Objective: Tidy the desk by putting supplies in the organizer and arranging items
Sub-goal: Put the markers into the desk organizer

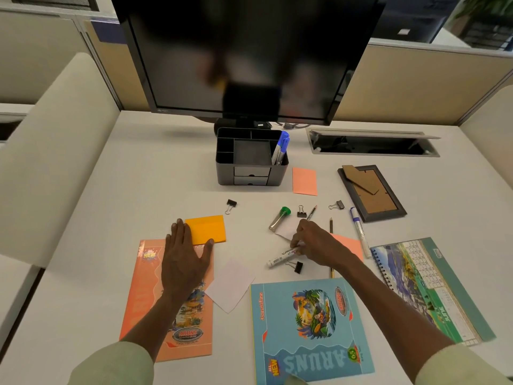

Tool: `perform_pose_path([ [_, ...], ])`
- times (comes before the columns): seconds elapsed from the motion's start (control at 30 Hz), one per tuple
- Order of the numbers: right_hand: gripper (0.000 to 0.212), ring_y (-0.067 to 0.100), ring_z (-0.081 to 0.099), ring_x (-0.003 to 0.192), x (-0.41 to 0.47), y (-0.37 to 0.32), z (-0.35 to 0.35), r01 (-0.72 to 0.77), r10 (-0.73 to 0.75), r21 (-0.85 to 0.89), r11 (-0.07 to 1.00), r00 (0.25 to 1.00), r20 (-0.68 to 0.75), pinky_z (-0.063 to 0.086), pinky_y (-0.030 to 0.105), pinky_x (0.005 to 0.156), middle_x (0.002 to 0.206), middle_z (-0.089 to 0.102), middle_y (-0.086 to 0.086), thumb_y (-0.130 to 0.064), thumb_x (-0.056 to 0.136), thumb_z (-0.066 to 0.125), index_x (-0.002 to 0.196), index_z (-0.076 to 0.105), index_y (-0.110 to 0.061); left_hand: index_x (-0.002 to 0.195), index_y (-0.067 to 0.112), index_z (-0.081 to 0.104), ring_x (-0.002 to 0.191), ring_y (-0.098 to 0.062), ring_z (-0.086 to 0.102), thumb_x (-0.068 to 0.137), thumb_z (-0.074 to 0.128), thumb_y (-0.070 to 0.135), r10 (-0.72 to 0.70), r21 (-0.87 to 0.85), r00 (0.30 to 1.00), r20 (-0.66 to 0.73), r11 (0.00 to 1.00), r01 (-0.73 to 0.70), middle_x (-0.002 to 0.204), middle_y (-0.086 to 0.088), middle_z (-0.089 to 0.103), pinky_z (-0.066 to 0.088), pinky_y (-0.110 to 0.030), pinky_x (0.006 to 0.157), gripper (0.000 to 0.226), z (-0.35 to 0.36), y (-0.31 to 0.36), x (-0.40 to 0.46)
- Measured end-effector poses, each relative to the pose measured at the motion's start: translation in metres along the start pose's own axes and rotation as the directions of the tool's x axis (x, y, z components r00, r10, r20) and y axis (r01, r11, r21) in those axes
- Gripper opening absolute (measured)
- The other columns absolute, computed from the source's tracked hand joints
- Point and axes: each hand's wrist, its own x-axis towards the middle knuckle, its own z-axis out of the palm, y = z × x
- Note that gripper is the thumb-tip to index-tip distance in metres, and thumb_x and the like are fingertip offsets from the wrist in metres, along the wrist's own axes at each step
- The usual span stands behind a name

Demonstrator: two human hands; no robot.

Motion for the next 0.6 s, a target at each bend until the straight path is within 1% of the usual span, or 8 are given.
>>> perform_pose_path([
  [0.07, 0.021, 0.012, 0.045, 0.093, 0.0, 0.0, -0.008, -0.027, 0.026, 0.055, 0.998, 0.999, 0.026, 0.037, 0.02, 0.072, 0.111, 0.051, 0.006, -0.017, 0.085, 0.071, 0.106, 0.073, -0.013, 0.15, 0.006, 0.029, 0.148, -0.027, 0.022, 0.09, 0.034, 0.067, -0.001, -0.002, 1.0, -0.003, 1.0, 0.001, 0.16, -0.01, 0.025, 0.018, -0.041, 0.12, 0.086, 0.0, 0.001, 0.0],
  [0.13, 0.022, 0.015, 0.048, 0.1, -0.001, 0.0, -0.017, -0.052, 0.045, 0.116, 0.992, 0.997, 0.064, 0.035, 0.019, 0.073, 0.119, 0.054, 0.009, -0.017, 0.085, 0.071, 0.107, 0.073, -0.013, 0.15, 0.006, 0.029, 0.148, -0.028, 0.022, 0.09, 0.035, 0.067, -0.005, -0.003, 1.0, -0.001, 1.0, 0.005, 0.16, -0.01, 0.025, 0.018, -0.042, 0.12, 0.086, 0.001, 0.0, 0.0],
  [0.2, 0.024, 0.021, 0.046, 0.116, -0.002, 0.002, -0.025, -0.075, 0.057, 0.142, 0.987, 0.99, 0.13, 0.036, 0.025, 0.085, 0.127, 0.052, 0.009, -0.019, 0.087, 0.069, 0.11, 0.072, -0.013, 0.15, 0.006, 0.029, 0.148, -0.028, 0.023, 0.09, 0.036, 0.067, -0.003, -0.005, 1.0, -0.003, 1.0, 0.003, 0.159, -0.01, 0.025, 0.019, -0.042, 0.12, 0.086, 0.001, 0.0, 0.0],
  [0.27, 0.025, 0.021, 0.042, 0.122, -0.002, 0.006, -0.032, -0.123, 0.09, 0.16, 0.979, 0.976, 0.197, 0.035, 0.032, 0.096, 0.133, 0.049, 0.006, -0.025, 0.088, 0.067, 0.111, 0.071, -0.016, 0.15, 0.005, 0.03, 0.148, -0.028, 0.023, 0.09, 0.037, 0.066, 0.002, -0.007, 1.0, -0.005, 1.0, -0.002, 0.159, -0.011, 0.026, 0.019, -0.042, 0.12, 0.085, 0.001, -0.001, 0.0],
  [0.33, 0.025, 0.018, 0.043, 0.118, -0.002, 0.01, -0.037, -0.182, 0.131, 0.183, 0.966, 0.957, 0.26, 0.036, 0.033, 0.098, 0.132, 0.047, 0.002, -0.03, 0.088, 0.068, 0.109, 0.071, -0.018, 0.149, 0.005, 0.031, 0.147, -0.028, 0.024, 0.09, 0.037, 0.066, 0.006, -0.004, 1.0, -0.008, 1.0, -0.006, 0.159, -0.011, 0.026, 0.019, -0.042, 0.119, 0.085, 0.001, 0.0, -0.001],
  [0.4, 0.024, 0.015, 0.045, 0.113, -0.002, 0.013, -0.041, -0.213, 0.148, 0.204, 0.956, 0.945, 0.293, 0.038, 0.033, 0.097, 0.128, 0.05, 0.0, -0.031, 0.087, 0.068, 0.107, 0.071, -0.018, 0.149, 0.005, 0.031, 0.147, -0.029, 0.024, 0.09, 0.036, 0.066, 0.004, 0.0, 1.0, -0.008, 1.0, -0.004, 0.159, -0.011, 0.026, 0.018, -0.041, 0.119, 0.085, 0.001, 0.0, -0.001],
  [0.5, 0.023, 0.018, 0.051, 0.111, -0.001, 0.015, -0.045, -0.247, 0.152, 0.294, 0.923, 0.938, 0.312, 0.045, 0.037, 0.097, 0.121, 0.057, -0.001, -0.028, 0.086, 0.069, 0.105, 0.071, -0.015, 0.149, 0.005, 0.031, 0.147, -0.029, 0.024, 0.09, 0.034, 0.067, 0.008, 0.0, 1.0, -0.008, 1.0, -0.008, 0.159, -0.011, 0.026, 0.018, -0.041, 0.119, 0.086, 0.002, -0.001, 0.0],
  [0.6, 0.022, 0.021, 0.057, 0.106, 0.0, 0.017, -0.047, -0.24, 0.12, 0.357, 0.903, 0.938, 0.326, 0.047, 0.04, 0.095, 0.112, 0.065, 0.002, -0.024, 0.087, 0.067, 0.106, 0.069, -0.012, 0.149, 0.006, 0.031, 0.147, -0.029, 0.024, 0.089, 0.036, 0.066, 0.005, 0.0, 1.0, -0.011, 1.0, -0.005, 0.159, -0.011, 0.026, 0.019, -0.042, 0.119, 0.085, 0.002, 0.0, 0.0],
])
